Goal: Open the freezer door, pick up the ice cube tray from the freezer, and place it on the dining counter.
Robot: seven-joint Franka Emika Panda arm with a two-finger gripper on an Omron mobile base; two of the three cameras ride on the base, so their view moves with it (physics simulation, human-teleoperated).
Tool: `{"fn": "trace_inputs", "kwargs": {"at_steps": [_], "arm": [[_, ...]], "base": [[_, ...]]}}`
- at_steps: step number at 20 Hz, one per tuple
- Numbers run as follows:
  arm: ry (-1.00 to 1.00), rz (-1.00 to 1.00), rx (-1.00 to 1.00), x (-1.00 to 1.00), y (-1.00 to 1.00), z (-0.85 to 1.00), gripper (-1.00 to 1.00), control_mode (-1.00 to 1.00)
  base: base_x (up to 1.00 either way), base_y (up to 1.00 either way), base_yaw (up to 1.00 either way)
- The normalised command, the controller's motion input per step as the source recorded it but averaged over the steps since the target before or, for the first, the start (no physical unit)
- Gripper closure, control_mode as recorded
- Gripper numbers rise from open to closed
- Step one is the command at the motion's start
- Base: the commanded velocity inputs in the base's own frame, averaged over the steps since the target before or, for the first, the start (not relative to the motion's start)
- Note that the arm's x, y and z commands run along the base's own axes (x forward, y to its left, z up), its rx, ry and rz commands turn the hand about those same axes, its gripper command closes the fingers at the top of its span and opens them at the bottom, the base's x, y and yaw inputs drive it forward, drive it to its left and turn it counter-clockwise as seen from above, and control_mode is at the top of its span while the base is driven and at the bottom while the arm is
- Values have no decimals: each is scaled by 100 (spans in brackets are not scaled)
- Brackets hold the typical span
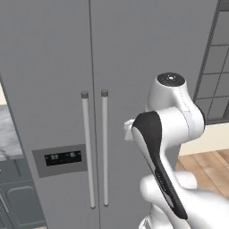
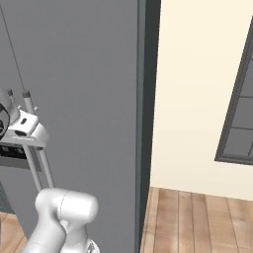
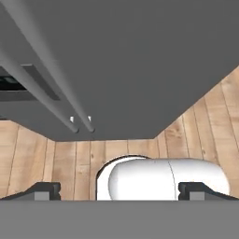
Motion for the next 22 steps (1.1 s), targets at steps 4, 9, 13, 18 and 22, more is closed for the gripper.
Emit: {"fn": "trace_inputs", "kwargs": {"at_steps": [4,9,13,18,22], "arm": [[-23,0,0,-16,23,-1,-100,-100],[-32,0,0,-2,30,-4,-100,-100],[-32,0,0,0,35,-6,-100,-100],[-33,0,0,0,34,-8,-100,-100],[-29,0,0,0,38,-9,-100,-100]], "base": [[0,0,0],[0,0,0],[0,0,0],[0,0,0],[0,0,0]]}}
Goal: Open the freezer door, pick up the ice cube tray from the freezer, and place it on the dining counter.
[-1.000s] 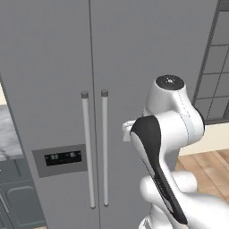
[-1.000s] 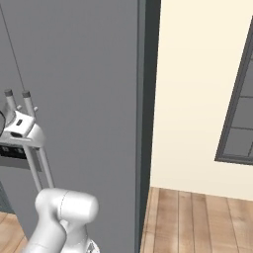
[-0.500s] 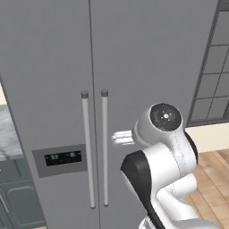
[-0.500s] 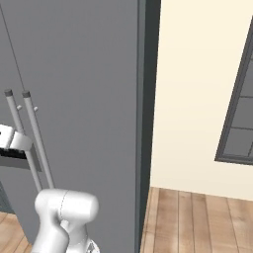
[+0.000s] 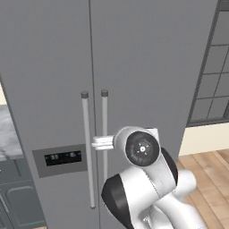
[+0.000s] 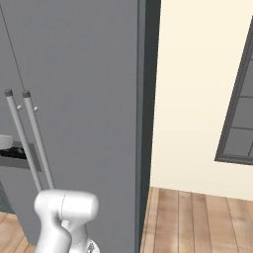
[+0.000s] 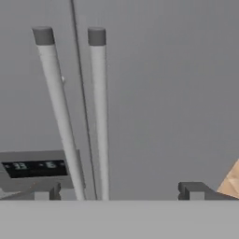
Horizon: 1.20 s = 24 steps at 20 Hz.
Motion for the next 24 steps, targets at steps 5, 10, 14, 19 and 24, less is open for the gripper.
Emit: {"fn": "trace_inputs", "kwargs": {"at_steps": [5,10,14,19,24], "arm": [[-24,0,1,4,32,-7,-100,-100],[-21,0,0,22,25,-6,-100,-100],[-21,0,0,29,9,-11,-100,-100],[-19,0,0,34,3,-10,-100,-100],[-15,0,0,37,0,-8,-100,-100]], "base": [[0,0,0],[0,0,0],[0,0,0],[0,0,0],[0,0,0]]}}
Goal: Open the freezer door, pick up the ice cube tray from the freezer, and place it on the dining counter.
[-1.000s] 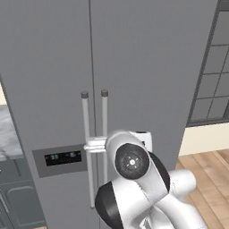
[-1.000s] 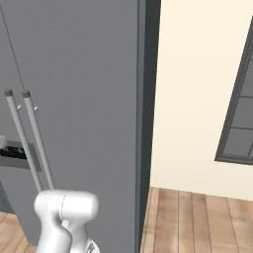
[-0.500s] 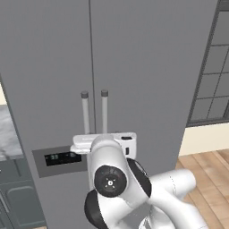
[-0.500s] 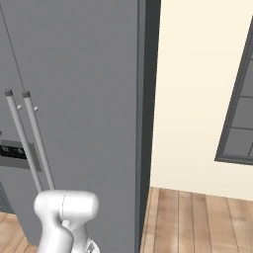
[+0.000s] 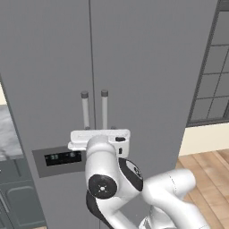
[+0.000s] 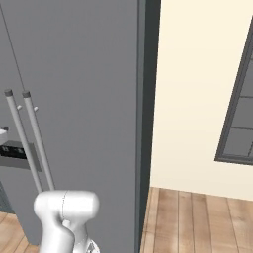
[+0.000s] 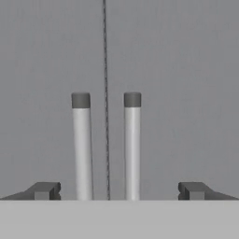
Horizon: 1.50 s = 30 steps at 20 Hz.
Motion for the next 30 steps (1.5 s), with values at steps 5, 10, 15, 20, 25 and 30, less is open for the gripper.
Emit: {"fn": "trace_inputs", "kwargs": {"at_steps": [5,10,15,20,25,30], "arm": [[-8,0,0,27,5,-7,-100,-100],[-1,0,0,6,16,-1,-100,-100],[0,0,0,10,19,0,-100,-100],[0,0,0,13,10,0,-100,-100],[0,0,0,22,0,0,-100,-100],[0,0,0,30,0,-1,-100,-100]], "base": [[0,0,0],[0,0,0],[0,0,0],[0,0,0],[0,0,0],[0,0,0]]}}
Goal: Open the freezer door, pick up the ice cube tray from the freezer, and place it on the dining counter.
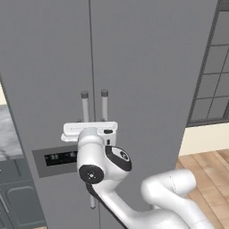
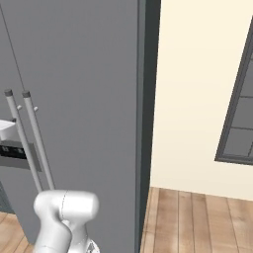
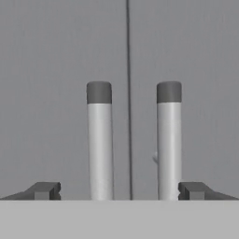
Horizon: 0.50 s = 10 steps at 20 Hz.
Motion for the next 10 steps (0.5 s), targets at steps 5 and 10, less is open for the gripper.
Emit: {"fn": "trace_inputs", "kwargs": {"at_steps": [5,10], "arm": [[0,0,0,29,0,-8,-100,-100],[0,0,0,28,0,-11,-100,-100]], "base": [[0,0,0],[0,0,0]]}}
